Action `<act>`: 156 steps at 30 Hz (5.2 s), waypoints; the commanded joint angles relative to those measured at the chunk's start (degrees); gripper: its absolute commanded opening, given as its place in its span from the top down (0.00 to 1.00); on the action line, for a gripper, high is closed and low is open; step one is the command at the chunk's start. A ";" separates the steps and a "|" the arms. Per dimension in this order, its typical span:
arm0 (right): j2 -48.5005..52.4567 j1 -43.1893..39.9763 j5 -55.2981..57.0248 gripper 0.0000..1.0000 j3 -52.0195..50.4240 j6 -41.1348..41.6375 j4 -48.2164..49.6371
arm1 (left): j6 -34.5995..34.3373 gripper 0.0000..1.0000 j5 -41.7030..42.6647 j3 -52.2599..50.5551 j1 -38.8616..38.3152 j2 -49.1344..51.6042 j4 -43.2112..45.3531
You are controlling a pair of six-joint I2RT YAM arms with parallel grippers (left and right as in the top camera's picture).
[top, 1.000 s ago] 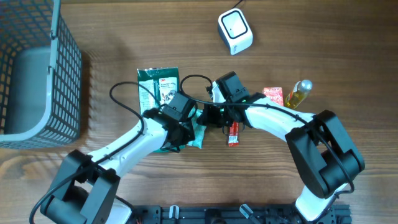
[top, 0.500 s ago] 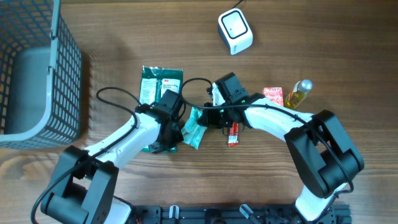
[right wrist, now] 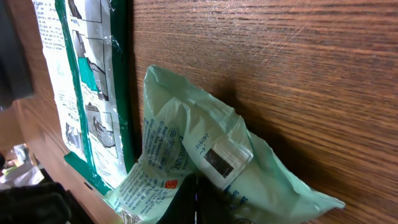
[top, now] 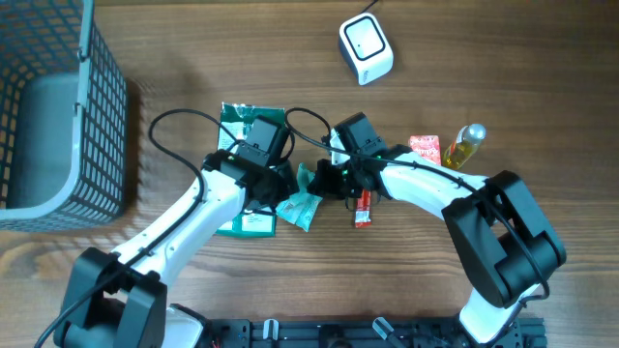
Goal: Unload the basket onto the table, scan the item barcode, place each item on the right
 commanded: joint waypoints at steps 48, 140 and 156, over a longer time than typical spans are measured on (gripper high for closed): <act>-14.84 -3.10 13.27 0.16 4.11 -2.89 -20.15 | 0.55 0.96 -7.34 0.26 1.81 -14.34 -15.67; -6.03 -1.90 10.43 0.12 1.97 -0.24 -13.18 | -3.65 0.96 -4.81 -13.18 -4.83 0.68 13.18; -1.29 -1.51 5.20 0.52 1.97 4.46 -8.02 | -3.65 0.96 -6.12 -14.45 -4.83 0.70 14.08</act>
